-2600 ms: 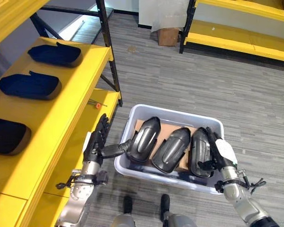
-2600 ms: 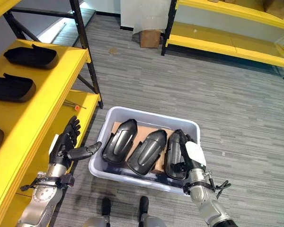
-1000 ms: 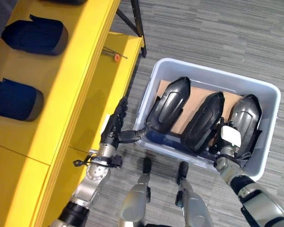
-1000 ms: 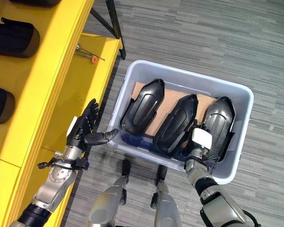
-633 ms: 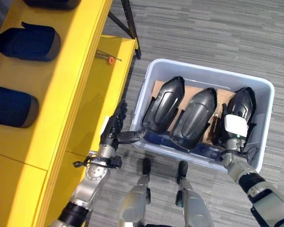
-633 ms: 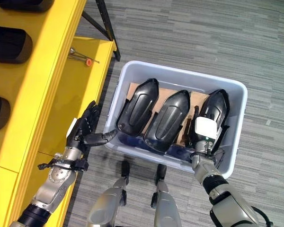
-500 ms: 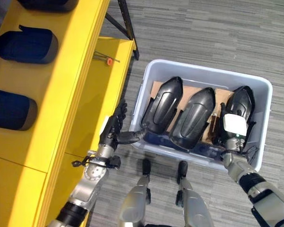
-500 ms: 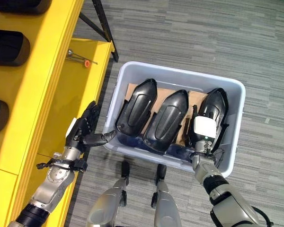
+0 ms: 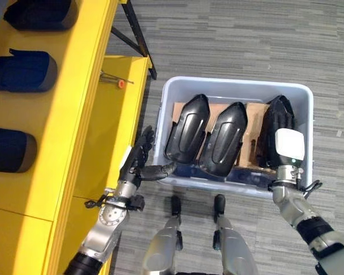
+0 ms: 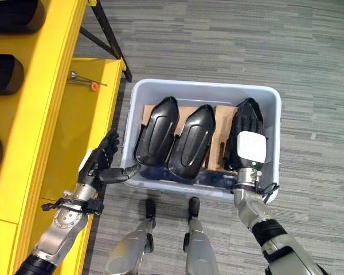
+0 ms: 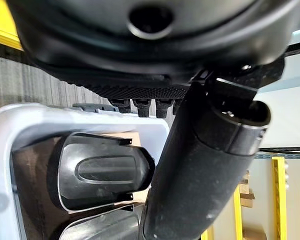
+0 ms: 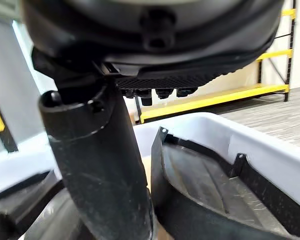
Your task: Move parts from the plastic box to the shelf.
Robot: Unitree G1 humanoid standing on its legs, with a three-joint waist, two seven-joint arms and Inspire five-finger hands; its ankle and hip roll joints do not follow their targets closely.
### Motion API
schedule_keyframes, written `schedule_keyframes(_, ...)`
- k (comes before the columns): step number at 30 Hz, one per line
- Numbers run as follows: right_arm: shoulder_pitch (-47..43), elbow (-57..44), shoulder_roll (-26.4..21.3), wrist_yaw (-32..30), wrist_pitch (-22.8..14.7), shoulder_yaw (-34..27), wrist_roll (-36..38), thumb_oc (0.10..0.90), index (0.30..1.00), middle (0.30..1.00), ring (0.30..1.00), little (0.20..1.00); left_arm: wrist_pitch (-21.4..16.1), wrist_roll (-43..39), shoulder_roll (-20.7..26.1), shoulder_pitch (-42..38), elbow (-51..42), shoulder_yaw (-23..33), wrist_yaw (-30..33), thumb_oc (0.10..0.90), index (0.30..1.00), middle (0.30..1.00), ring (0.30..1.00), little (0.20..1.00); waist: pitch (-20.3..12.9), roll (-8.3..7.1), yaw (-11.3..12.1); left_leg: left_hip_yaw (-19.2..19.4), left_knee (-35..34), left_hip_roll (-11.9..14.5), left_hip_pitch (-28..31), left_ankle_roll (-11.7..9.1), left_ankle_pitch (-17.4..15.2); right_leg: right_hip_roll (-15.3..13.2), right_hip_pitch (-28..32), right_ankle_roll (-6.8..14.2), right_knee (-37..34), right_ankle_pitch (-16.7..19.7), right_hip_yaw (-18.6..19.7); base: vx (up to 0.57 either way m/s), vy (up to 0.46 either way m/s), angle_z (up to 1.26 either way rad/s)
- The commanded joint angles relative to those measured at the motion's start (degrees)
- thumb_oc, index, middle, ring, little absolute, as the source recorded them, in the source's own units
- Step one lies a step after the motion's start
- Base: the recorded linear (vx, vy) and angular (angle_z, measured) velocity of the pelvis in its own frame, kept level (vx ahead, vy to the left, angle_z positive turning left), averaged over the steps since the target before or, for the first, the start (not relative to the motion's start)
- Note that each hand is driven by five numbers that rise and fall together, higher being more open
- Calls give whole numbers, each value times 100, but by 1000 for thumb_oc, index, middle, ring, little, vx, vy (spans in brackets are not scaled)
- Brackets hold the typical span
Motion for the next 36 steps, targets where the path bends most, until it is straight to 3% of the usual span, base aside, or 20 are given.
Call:
schedule_keyframes(1, 30, -1478, -715, -626, -632, -681, -90, 900, 1000, 1000, 1000, 1000, -446, 38, -52, 31, -663, 205, 222, 900, 1000, 1000, 1000, 1000, -323, 9, -281, 50, 288, -33, 17, 35, -635, -43, -33, 97, 1265, -1430, -36, -4, 63, -15)
schedule_keyframes(4, 523, -2452, -694, 3, -821, -875, -45, 900, 1000, 1000, 1000, 1000, -462, -24, -139, 98, -718, 247, 325, 900, 1000, 1000, 1000, 1000, -329, 42, -456, 89, 261, -49, 56, 17, -660, -35, -79, 113, 1305, -1471, 67, -1, 91, -15)
schedule_keyframes(9, 770, -2753, -613, 629, -816, -594, -3, 900, 1000, 1000, 1000, 1000, -662, 39, -245, 166, -681, 186, 321, 900, 1000, 1000, 1000, 1000, -338, 123, -550, 154, 254, -55, 120, 11, -681, -47, -61, 101, 1322, -1523, 138, 4, 52, -18)
schedule_keyframes(27, 771, -2144, -406, 1015, -706, -415, 42, 900, 1000, 1000, 1000, 1000, -639, 164, -126, 82, -649, 205, 223, 900, 1000, 1000, 1000, 1000, -354, -7, -488, 101, 257, -10, 98, 35, -698, 16, -75, 103, 1318, -1507, 122, -10, -18, 0)
schedule_keyframes(36, 184, -908, -479, 892, -558, -93, -311, 900, 1000, 1000, 1000, 1000, -688, 143, -73, -101, -383, 103, 112, 900, 1000, 1000, 1000, 1000, -336, -8, -333, 12, 259, -1, 8, 21, -641, 57, -87, 73, 1355, -1525, 41, -28, -37, 3)
